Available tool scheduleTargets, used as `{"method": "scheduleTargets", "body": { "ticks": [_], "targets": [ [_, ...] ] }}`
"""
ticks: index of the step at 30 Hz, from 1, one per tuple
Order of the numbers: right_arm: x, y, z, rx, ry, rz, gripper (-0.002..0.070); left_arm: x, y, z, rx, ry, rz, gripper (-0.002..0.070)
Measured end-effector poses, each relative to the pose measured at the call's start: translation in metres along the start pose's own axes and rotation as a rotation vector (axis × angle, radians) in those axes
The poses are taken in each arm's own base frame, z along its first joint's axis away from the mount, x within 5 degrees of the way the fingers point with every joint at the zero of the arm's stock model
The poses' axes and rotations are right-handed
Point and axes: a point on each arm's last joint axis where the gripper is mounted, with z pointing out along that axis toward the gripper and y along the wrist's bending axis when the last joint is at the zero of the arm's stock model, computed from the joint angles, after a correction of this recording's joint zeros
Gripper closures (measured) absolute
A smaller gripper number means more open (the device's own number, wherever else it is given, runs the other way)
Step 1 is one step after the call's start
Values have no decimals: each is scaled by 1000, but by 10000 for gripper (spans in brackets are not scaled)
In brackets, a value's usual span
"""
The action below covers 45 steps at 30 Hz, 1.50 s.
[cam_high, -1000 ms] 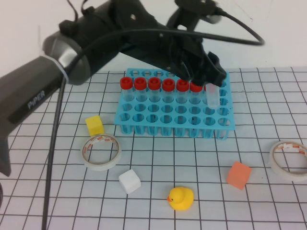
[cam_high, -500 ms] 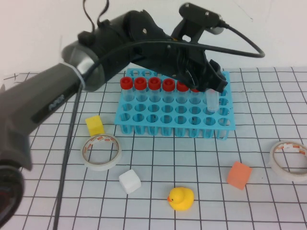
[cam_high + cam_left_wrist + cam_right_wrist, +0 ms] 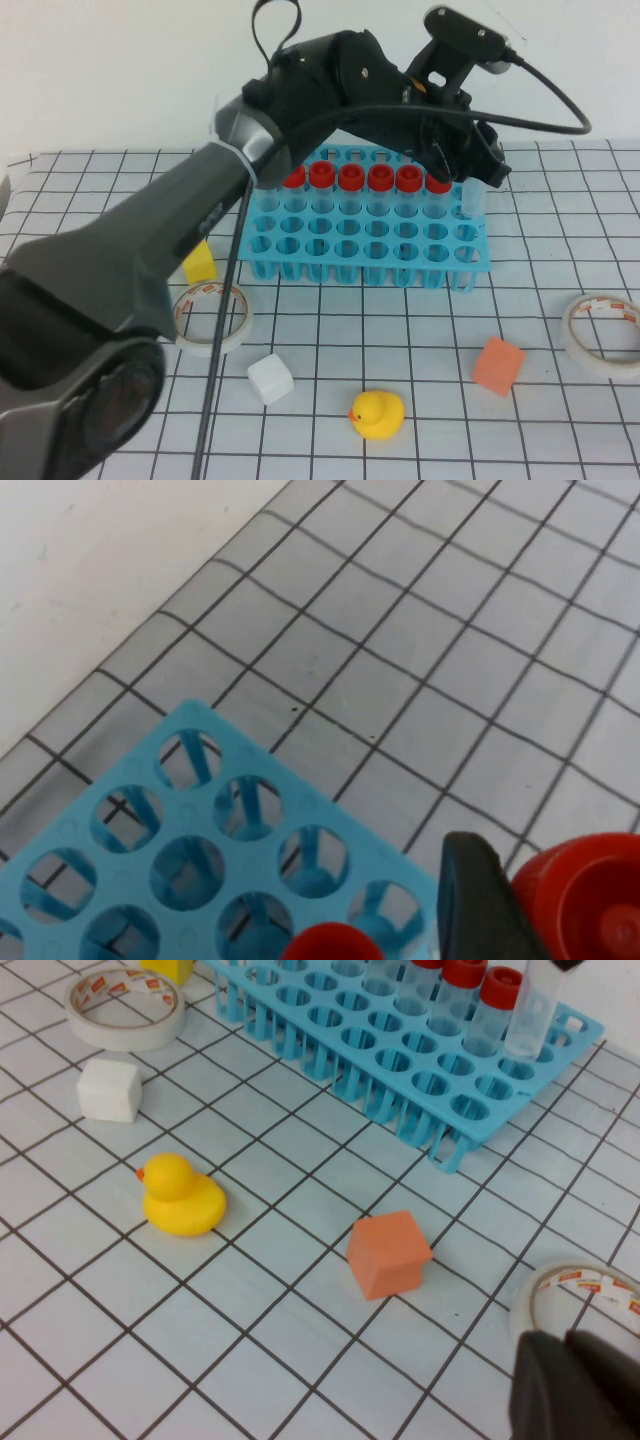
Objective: Place the test tubes
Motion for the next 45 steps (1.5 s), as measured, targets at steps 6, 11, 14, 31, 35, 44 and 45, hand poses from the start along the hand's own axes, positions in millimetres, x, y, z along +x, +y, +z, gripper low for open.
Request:
{"method": "scheduleTargets", "body": {
  "ticks": [6, 11, 14, 31, 35, 44, 45],
  "targets": [
    [0, 0, 0, 0, 0, 0, 678, 1, 7, 16, -23, 2, -19, 428],
    [0, 0, 0, 0, 0, 0, 678, 3, 11, 25, -31, -13, -17, 428],
    [0, 0, 0, 0, 0, 0, 678, 6, 13, 29, -39, -9, -14, 428],
    [0, 0, 0, 1, 2, 0, 678, 10, 15, 35, -45, 4, -9, 428],
    [0, 0, 0, 1, 2, 0, 678, 11, 15, 36, -41, 2, -13, 428],
    [0, 0, 0, 1, 2, 0, 678, 17, 17, 37, -56, 76, 30, 429],
    [0, 0, 0, 1, 2, 0, 678, 18, 16, 37, -54, 83, 29, 429]
  ]
}}
